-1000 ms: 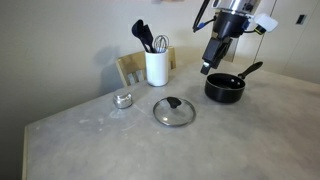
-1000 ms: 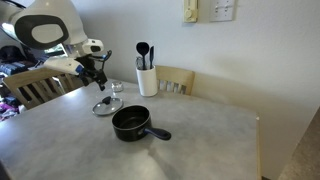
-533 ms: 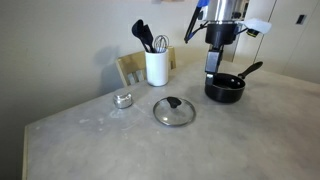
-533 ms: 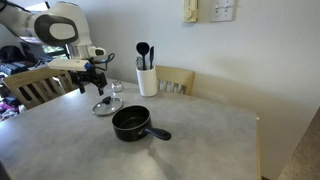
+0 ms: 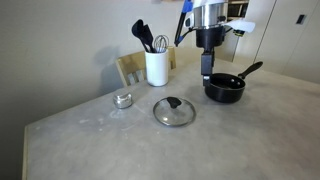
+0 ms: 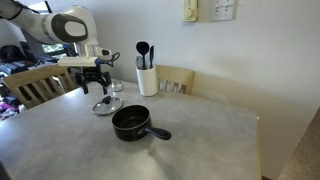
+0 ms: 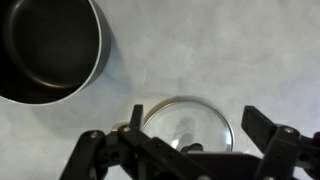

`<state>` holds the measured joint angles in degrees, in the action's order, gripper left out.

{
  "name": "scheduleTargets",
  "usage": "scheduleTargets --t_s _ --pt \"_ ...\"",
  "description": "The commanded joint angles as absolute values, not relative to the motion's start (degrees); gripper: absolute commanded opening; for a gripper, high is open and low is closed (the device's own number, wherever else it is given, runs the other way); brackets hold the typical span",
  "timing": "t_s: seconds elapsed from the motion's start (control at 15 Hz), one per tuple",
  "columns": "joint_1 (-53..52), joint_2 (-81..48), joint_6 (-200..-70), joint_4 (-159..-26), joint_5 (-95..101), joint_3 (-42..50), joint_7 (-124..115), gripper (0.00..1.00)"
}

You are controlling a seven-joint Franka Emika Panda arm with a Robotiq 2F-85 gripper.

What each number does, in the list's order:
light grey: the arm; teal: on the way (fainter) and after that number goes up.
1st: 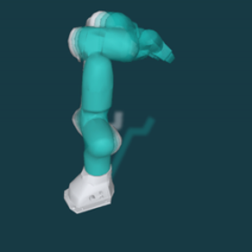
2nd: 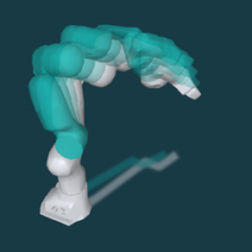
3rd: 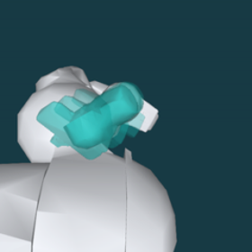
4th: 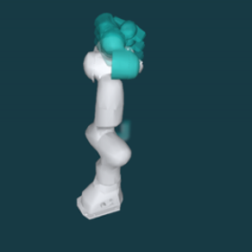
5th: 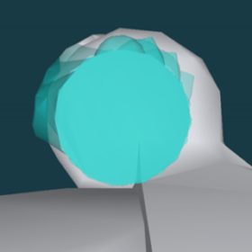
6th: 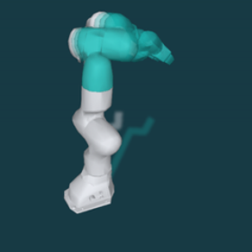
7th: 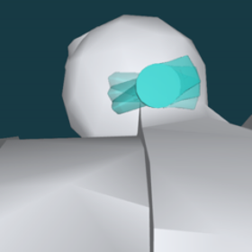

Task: Put the lid on the black pot

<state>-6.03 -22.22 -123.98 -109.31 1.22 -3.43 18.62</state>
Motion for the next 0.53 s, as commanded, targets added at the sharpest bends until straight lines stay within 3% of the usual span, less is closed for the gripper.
scheduleTargets --t_s 0.0,0.47 --pt "-5.14 -22.26 -125.56 -109.50 1.01 -4.43 15.56 1.00" --pt "-11.22 -29.66 -132.32 -103.05 4.10 -1.66 -14.52 1.00"
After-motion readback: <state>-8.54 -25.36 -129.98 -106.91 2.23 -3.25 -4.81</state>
